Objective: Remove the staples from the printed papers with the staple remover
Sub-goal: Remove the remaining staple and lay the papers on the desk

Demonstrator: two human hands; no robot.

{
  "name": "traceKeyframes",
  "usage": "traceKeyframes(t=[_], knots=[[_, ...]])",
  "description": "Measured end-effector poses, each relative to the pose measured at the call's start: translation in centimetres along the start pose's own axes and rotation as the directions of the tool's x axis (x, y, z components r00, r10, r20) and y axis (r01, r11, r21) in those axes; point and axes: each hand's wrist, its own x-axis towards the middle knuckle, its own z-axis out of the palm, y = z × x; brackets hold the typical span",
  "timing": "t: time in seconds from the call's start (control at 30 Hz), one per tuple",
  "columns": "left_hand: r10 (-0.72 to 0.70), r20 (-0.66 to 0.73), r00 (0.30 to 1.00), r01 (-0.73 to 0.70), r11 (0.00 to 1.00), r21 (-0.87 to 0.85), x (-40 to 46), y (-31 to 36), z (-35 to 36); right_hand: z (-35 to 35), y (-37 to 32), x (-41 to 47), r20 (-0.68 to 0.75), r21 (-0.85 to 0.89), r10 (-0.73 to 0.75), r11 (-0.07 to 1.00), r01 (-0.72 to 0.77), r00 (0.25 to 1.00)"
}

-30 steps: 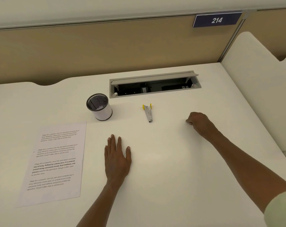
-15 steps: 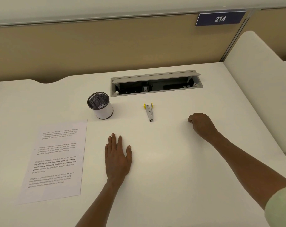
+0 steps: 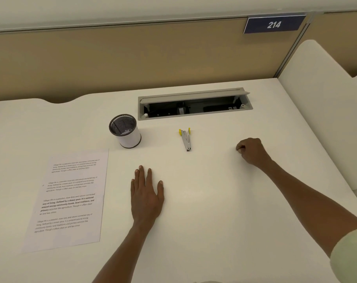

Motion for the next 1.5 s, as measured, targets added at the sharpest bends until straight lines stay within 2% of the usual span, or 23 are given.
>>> traceKeyframes(t=[0.07,0.13,0.2,0.33,0.5,0.67,0.73,0.8,0.9,1.0,1.2,1.27,1.33,1.43,1.5], knots=[[-0.004,0.005,1.000,0.004,1.000,0.001,0.0,0.0,0.0,-1.2,-0.1,0.3,0.074,0.236,0.153,0.957,-0.166,0.986],[-0.003,0.005,1.000,0.003,1.000,0.004,-0.1,-0.1,0.1,-1.9,0.2,0.1,0.186,0.471,0.253,0.825,-0.312,0.950],[0.002,-0.002,1.000,-0.002,1.000,0.005,-0.1,-0.1,0.1,-2.2,0.4,-0.3,0.259,0.620,0.267,0.691,-0.372,0.928],[-0.001,-0.005,1.000,0.001,1.000,0.001,-0.1,-0.1,0.1,-2.4,0.0,-1.0,0.344,0.797,0.281,0.416,-0.437,0.896],[-0.003,-0.005,1.000,0.003,1.000,-0.002,-0.1,0.0,0.0,-1.7,-1.0,-2.2,0.394,0.898,0.259,0.094,-0.429,0.882],[-0.003,-0.004,1.000,0.003,1.000,-0.011,-0.1,0.0,0.1,-0.9,-4.1,-2.9,0.433,0.895,0.210,-0.216,-0.390,0.877],[0.001,-0.009,1.000,-0.001,1.000,-0.013,-0.2,0.1,0.1,-0.6,-6.2,-2.9,0.452,0.873,0.169,-0.284,-0.395,0.876],[0.008,-0.018,1.000,-0.008,1.000,-0.015,-0.1,0.2,0.1,-0.5,-8.9,-2.8,0.463,0.858,0.102,-0.300,-0.417,0.880],[0.010,-0.026,1.000,-0.010,1.000,-0.012,-0.2,0.2,0.2,-0.3,-13.3,-1.9,0.477,0.845,0.018,-0.285,-0.452,0.879],[0.006,-0.019,1.000,-0.006,1.000,-0.007,-0.2,0.1,0.3,-0.1,-18.1,-0.4,0.485,0.848,-0.033,-0.225,-0.479,0.874],[0.003,-0.018,1.000,-0.003,1.000,-0.013,-0.1,0.1,0.1,0.0,-28.5,3.4,0.428,0.904,-0.176,0.070,-0.422,0.886],[0.000,-0.012,1.000,0.000,1.000,-0.013,-0.1,0.1,0.1,0.6,-31.5,4.8,0.412,0.903,-0.162,0.208,-0.377,0.897],[-0.001,-0.010,1.000,0.001,1.000,-0.017,-0.1,0.1,0.0,1.6,-33.7,6.2,0.389,0.857,-0.149,0.422,-0.297,0.909],[-0.003,-0.008,1.000,0.003,1.000,-0.023,0.0,0.2,0.1,3.2,-36.0,7.6,0.322,0.650,-0.161,0.754,-0.094,0.933],[-0.006,-0.006,1.000,0.005,1.000,-0.027,0.0,0.2,0.1,3.8,-37.2,8.1,0.271,0.469,-0.224,0.880,0.074,0.936]])
